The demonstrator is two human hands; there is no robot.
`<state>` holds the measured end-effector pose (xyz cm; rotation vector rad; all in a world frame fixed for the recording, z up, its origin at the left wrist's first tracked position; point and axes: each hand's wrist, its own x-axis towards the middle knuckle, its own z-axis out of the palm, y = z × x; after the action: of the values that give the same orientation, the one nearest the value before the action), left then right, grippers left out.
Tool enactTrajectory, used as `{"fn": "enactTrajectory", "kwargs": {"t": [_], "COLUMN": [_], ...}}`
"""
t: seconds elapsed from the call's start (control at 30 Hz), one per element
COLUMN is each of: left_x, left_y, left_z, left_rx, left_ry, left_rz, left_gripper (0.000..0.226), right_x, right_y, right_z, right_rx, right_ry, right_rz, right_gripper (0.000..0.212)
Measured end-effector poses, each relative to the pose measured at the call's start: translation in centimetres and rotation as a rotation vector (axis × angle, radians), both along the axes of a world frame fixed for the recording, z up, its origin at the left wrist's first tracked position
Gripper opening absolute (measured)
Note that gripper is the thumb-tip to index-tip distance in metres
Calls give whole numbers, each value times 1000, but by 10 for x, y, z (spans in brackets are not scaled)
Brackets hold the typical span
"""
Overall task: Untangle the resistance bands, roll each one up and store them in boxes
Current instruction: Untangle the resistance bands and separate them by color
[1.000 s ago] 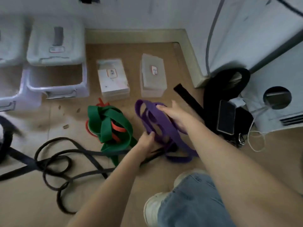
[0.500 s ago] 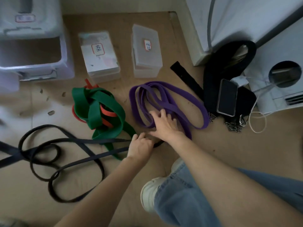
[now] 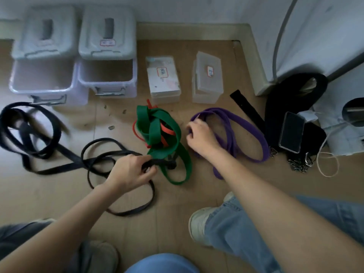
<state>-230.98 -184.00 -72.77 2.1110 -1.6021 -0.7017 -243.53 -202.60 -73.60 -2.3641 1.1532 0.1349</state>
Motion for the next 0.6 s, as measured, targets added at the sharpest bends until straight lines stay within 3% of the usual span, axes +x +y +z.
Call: {"fn": "enactTrajectory", "kwargs": {"t": [0.07,0.13,0.2,0.3,0.4,0.47,0.53,0.6], "left_x": [12,28,50,84,92,84,76,70], "left_y": [16,31,48,76,98,102,97,85], "left_z": [6,8,1,-24,-61,-81,-97,-104], "left_rx": [-46,-110,-115,-4,267,440,420,224], "left_ry": [27,74,147,411,525,701,746,804], "left_rz": [124,315,508,911,1232,1328,1343,1344], "left_gripper": [55,44,20,25,37,49,53,45], "right_x": [39,71,91,116,134,141,146,150], "right_y": [40,78,106,126,134,136,141,156], "right_z": [18,21,15,-8,-39,-61,-82,-97], "right_rx": [328,654,799,698,511,517,499,409], "right_ry": [-250,-180,-90,-125,67,168,257,236], "right_rz": [81,116,112,85,145,116,57,52], "right_gripper": [22,26,37,38,84,104,110,99]}}
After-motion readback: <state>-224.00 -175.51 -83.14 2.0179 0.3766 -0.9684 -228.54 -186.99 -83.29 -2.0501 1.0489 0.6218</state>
